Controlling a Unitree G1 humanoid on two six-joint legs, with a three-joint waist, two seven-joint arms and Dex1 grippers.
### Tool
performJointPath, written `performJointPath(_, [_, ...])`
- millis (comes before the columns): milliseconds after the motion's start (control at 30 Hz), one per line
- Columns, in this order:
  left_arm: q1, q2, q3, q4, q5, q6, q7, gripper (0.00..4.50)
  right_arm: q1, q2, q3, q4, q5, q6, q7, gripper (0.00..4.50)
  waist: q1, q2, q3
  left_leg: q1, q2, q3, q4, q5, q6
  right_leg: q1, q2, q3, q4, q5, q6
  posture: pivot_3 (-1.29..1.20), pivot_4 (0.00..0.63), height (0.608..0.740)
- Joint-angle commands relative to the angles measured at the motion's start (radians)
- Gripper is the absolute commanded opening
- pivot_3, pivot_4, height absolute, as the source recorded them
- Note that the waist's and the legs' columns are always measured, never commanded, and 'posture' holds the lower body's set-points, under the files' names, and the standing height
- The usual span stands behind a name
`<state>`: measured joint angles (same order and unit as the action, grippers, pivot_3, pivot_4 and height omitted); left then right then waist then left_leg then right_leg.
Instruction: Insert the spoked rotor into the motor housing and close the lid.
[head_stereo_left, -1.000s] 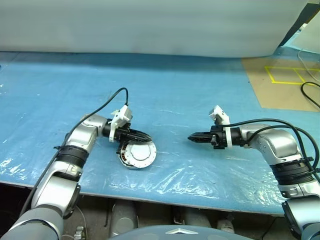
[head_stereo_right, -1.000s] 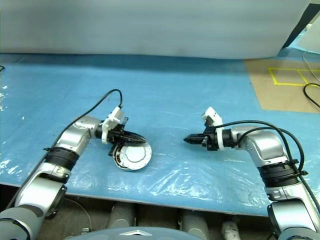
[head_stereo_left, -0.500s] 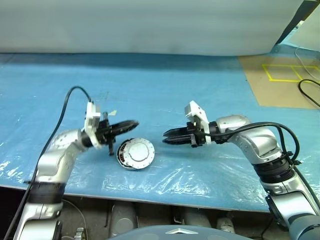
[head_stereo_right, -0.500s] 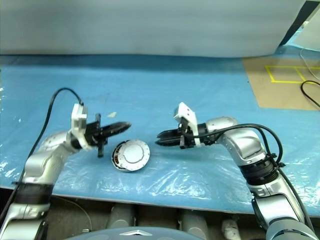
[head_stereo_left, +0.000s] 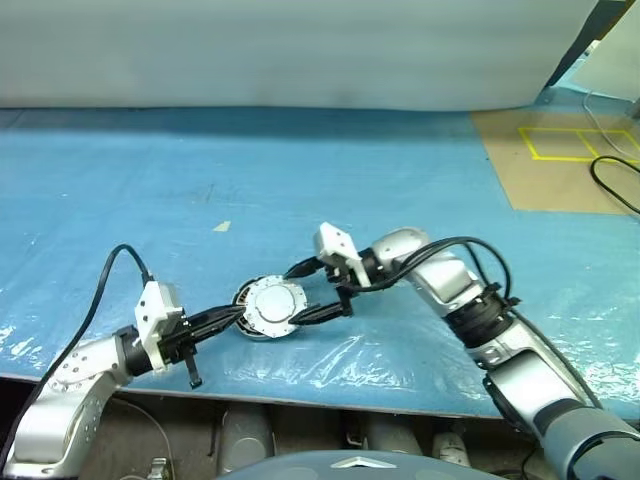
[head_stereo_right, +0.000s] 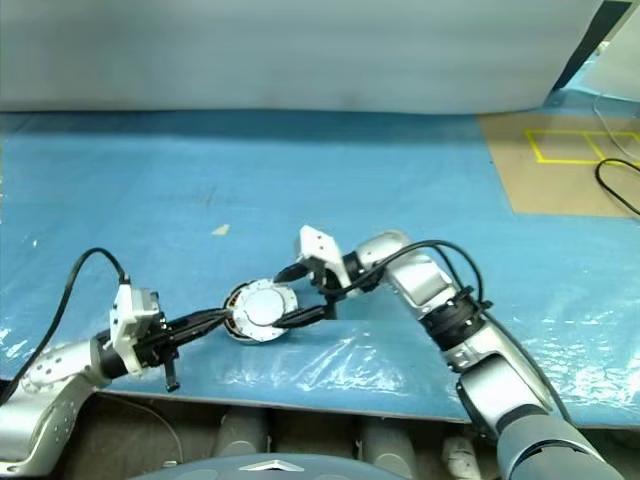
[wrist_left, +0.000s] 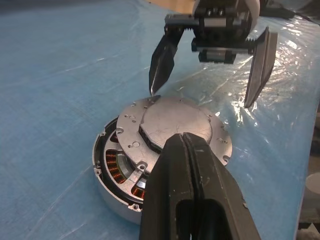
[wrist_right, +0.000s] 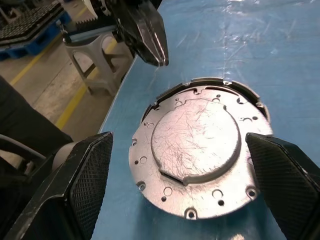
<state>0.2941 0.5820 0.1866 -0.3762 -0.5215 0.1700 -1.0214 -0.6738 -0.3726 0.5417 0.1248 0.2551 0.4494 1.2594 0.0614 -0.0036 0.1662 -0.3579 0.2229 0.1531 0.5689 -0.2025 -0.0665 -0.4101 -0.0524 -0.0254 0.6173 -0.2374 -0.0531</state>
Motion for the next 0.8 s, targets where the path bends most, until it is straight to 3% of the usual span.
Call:
performJointPath(33, [0.039,-0.001,0.016,-0.042,0.029,-0.055,0.019,0.00,-0.017,0.044,0.003,0.053,-0.039,-0.074,-0.005,4.47,-0.003,0.000,0.000,0.000,0.000,0.000,0.000,0.000,0.000,0.000,0.000,0.000,0.000,0.000,0.000,0.00,0.150,0.740])
performJointPath(400, [0.060,-0.004,-0.007,-0.020,0.047,-0.100,0.029,0.00,-0.034,0.109,-0.019,0.156,-0.099,-0.127,-0.016,4.47,-0.018,0.000,0.000,0.006,0.000,0.001,0.000,-0.001,0.002,0.004,0.000,0.001,0.002,0.000,0.000,0.00,0.150,0.740])
performJointPath(500, [0.052,-0.004,-0.013,0.002,0.053,-0.114,0.027,0.00,-0.022,0.105,-0.021,0.145,-0.110,-0.134,-0.019,3.85,-0.019,0.000,0.000,0.006,0.000,0.001,0.000,-0.001,0.002,0.004,0.000,0.002,0.002,0.000,0.000,0.00,0.150,0.740])
performJointPath(800, [0.021,-0.009,-0.029,0.046,0.063,-0.140,0.029,0.00,-0.023,0.110,-0.030,0.149,-0.131,-0.145,-0.033,0.81,-0.019,0.000,0.000,0.008,0.000,0.003,0.000,-0.001,0.002,0.004,0.000,0.002,0.003,0.000,0.000,0.00,0.150,0.740])
